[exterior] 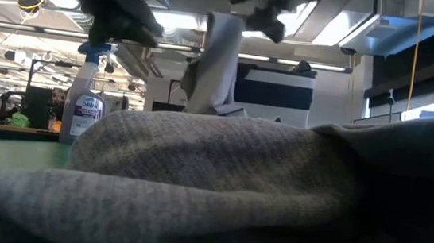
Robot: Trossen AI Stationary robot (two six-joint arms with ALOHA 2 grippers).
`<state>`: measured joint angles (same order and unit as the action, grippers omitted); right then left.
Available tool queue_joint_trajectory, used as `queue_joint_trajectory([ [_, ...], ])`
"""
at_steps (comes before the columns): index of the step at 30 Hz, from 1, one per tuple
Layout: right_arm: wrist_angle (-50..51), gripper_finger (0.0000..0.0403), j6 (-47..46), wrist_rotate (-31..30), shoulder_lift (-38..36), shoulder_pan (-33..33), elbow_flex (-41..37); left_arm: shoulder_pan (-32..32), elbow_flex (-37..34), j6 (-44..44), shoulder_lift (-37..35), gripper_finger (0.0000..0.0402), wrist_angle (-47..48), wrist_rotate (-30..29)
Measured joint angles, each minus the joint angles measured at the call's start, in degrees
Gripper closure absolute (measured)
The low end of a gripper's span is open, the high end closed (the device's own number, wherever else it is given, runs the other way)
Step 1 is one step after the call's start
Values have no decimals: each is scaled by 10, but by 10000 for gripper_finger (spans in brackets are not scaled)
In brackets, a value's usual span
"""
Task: Fold Laundry from Bin
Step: Fold the gray shirt
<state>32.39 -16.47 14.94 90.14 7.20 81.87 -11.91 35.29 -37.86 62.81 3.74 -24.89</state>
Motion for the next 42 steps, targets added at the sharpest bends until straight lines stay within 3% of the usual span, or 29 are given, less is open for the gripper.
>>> queue_joint_trajectory([
  [2,41,125,2,-6,-6,-1,0,22,-6,-6,15,250,-15,28],
  [6,111,123,19,-78,-5,-2,-3,65,-7,-5,64,228,-51,88],
  [9,135,123,19,-128,0,-4,-23,80,-7,-4,107,218,-105,127],
  [12,131,123,3,-138,1,-8,-43,79,-6,-1,145,217,-159,164],
  [21,-58,123,-43,-143,23,-48,-108,90,-6,29,261,223,-257,119],
  [25,-60,123,-45,-153,27,-52,-109,102,-6,57,315,228,-316,119],
  [28,-50,123,-45,-155,22,-53,-109,107,-3,78,335,262,-329,121],
  [30,-39,123,-39,-159,19,-53,-97,110,-4,83,336,305,-324,139],
  [34,83,123,-13,-161,2,-53,-47,122,0,65,291,389,-326,263],
  [37,166,123,3,-182,-25,-54,-26,114,6,61,213,392,-292,280],
  [42,154,123,18,-251,-56,-54,-43,91,4,50,56,399,-96,272],
])
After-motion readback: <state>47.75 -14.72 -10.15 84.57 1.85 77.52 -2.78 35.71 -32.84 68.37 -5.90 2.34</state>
